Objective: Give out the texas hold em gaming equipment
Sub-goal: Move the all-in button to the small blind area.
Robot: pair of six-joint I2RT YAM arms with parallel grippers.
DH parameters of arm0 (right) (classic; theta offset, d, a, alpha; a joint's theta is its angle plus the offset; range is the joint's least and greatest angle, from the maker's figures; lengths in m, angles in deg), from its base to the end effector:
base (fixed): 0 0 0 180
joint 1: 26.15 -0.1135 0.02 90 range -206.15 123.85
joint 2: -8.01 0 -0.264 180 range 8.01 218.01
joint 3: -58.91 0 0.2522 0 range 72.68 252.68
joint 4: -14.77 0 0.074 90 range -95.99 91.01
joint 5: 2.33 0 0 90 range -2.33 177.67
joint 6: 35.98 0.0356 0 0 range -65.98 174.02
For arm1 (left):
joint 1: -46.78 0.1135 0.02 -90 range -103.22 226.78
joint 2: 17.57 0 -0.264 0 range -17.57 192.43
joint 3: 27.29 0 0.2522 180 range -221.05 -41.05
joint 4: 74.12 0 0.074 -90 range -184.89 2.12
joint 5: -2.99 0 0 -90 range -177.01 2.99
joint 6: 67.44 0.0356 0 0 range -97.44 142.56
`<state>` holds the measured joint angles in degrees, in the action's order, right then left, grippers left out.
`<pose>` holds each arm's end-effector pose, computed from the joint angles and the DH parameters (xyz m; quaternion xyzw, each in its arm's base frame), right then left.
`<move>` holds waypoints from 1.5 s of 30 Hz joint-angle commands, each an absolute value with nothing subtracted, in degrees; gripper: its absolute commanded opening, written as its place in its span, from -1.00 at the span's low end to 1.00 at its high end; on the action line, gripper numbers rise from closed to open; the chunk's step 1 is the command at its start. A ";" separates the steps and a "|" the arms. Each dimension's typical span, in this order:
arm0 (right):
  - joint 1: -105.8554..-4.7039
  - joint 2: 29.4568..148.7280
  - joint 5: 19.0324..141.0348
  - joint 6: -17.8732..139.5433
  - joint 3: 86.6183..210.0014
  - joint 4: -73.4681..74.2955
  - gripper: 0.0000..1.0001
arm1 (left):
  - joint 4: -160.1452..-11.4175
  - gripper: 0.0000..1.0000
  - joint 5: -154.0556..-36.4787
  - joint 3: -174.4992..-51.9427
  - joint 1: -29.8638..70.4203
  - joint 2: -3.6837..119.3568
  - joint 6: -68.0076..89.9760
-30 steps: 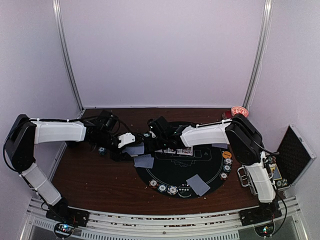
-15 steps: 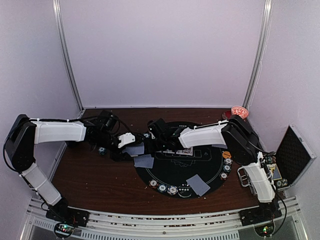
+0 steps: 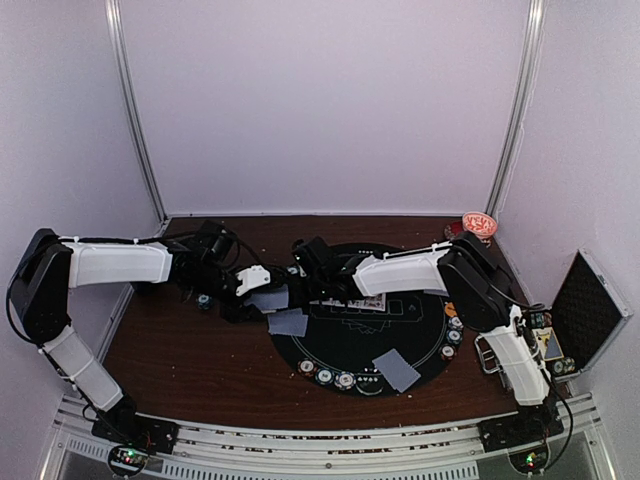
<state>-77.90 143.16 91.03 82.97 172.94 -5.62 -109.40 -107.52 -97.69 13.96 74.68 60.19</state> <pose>0.3263 0.4106 0.1362 -0.1683 0.8958 0.2454 0.3301 0.2644 -0.1854 0.1933 0.5855 0.7419 -0.1589 0.2853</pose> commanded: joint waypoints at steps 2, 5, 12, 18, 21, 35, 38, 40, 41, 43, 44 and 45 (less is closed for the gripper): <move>-78.03 144.87 93.70 83.76 175.04 -6.13 0.03 | -108.98 0.22 -108.83 -99.23 14.20 74.36 60.24; -78.02 145.35 93.99 83.71 175.60 -6.51 0.05 | -108.99 0.22 -108.87 -99.18 14.23 74.36 60.32; -78.01 146.04 95.15 83.81 176.74 -7.09 0.09 | -109.01 0.22 -108.89 -99.22 14.21 74.45 60.34; -78.01 146.22 95.80 83.76 176.90 -7.72 0.14 | -108.99 0.22 -108.89 -99.22 14.19 74.45 60.27; -78.01 146.03 96.49 83.70 176.57 -7.87 0.18 | -109.05 0.22 -108.98 -99.19 14.22 74.45 60.26; -78.01 145.90 98.00 83.64 176.56 -7.97 0.49 | -109.01 0.22 -108.98 -99.19 14.21 74.54 60.29; -78.06 145.68 97.96 83.70 176.56 -7.85 0.49 | -109.04 0.22 -108.98 -99.17 14.26 74.63 60.28; -78.06 145.57 98.16 83.64 176.59 -7.86 0.49 | -109.05 0.22 -108.95 -99.16 14.18 74.52 60.27; -78.03 145.50 98.24 83.64 176.56 -7.94 0.49 | -109.00 0.22 -109.02 -99.15 14.25 74.54 60.27; -78.12 145.27 98.21 83.64 176.45 -8.03 0.49 | -109.03 0.22 -108.98 -99.20 14.15 74.54 60.22; -78.23 144.74 98.12 83.60 176.01 -7.79 0.49 | -109.02 0.22 -108.93 -99.18 14.23 74.54 60.25; -78.24 144.17 98.02 83.56 175.24 -7.33 0.50 | -108.98 0.22 -108.94 -99.16 14.22 74.58 60.24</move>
<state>-78.16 145.17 96.73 83.01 175.59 -7.37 -109.43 -107.63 -97.74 13.96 74.68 60.19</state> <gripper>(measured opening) 0.746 0.613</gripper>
